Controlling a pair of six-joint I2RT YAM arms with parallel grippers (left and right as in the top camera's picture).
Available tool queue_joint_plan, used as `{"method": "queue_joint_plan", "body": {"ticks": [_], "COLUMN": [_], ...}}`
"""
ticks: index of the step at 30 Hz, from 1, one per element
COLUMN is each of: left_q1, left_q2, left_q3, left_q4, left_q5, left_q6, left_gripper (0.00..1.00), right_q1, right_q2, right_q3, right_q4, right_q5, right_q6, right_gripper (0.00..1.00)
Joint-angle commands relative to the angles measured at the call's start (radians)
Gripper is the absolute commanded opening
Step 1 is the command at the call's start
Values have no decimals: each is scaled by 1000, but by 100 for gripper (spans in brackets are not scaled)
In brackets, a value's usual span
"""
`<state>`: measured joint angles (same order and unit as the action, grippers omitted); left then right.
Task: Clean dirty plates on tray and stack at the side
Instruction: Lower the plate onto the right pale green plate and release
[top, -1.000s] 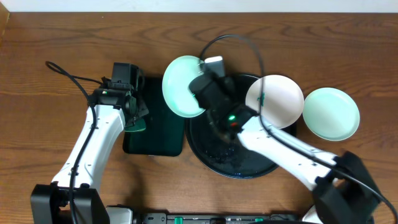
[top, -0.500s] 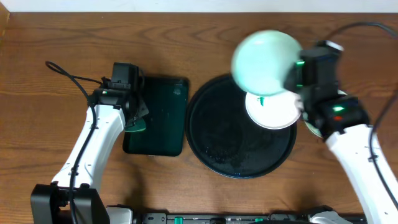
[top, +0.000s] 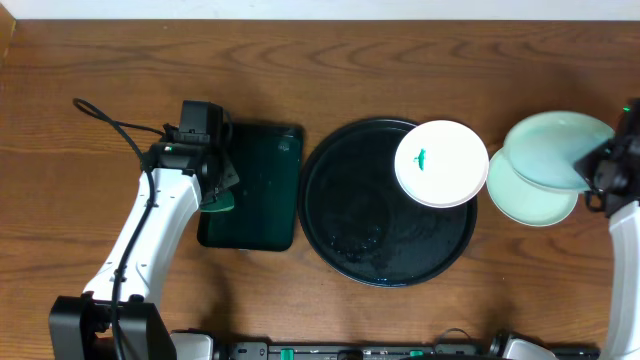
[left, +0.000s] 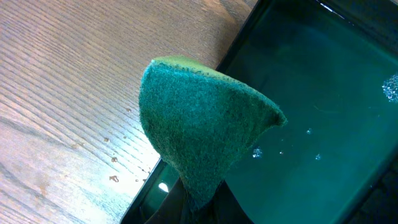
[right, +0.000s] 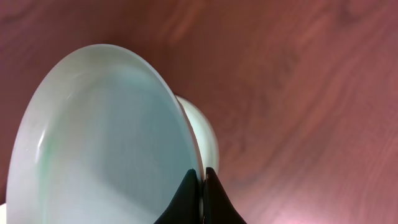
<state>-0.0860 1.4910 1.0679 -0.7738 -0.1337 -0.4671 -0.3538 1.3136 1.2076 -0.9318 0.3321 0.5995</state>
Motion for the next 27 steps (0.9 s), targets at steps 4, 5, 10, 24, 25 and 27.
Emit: {"method": "queue_joint_plan", "body": {"ticks": [4,5,10,24,25,27], "left_q1": [3,3,3,3,3,3], "left_q2": [-13,-13,-13,-13,-13,-13], "left_q3": [-1,-1,-1,-1,-1,-1], "left_q4": [2,2,2,2,2,2], "left_q5": [-9,-9,-9,-9,-9,-9], "left_q6": [-1,-1,-1,-1,-1,-2], "left_gripper": [7,7,7,8,7,8], "right_q1": [-76,-80,-83,-84,-84,-84], "right_q2": [-5,-5,-5,-5,-5,-5], "right_q3": [-66,-85,-213,-490,-507,-529], "right_q4": [-11,-5,100,431,447,466], "right_q5": [4,4,4,6,2,-3], "right_q6": [13,13,26,37,36,36], "right_gripper": [2,2,2,2,1,1]}}
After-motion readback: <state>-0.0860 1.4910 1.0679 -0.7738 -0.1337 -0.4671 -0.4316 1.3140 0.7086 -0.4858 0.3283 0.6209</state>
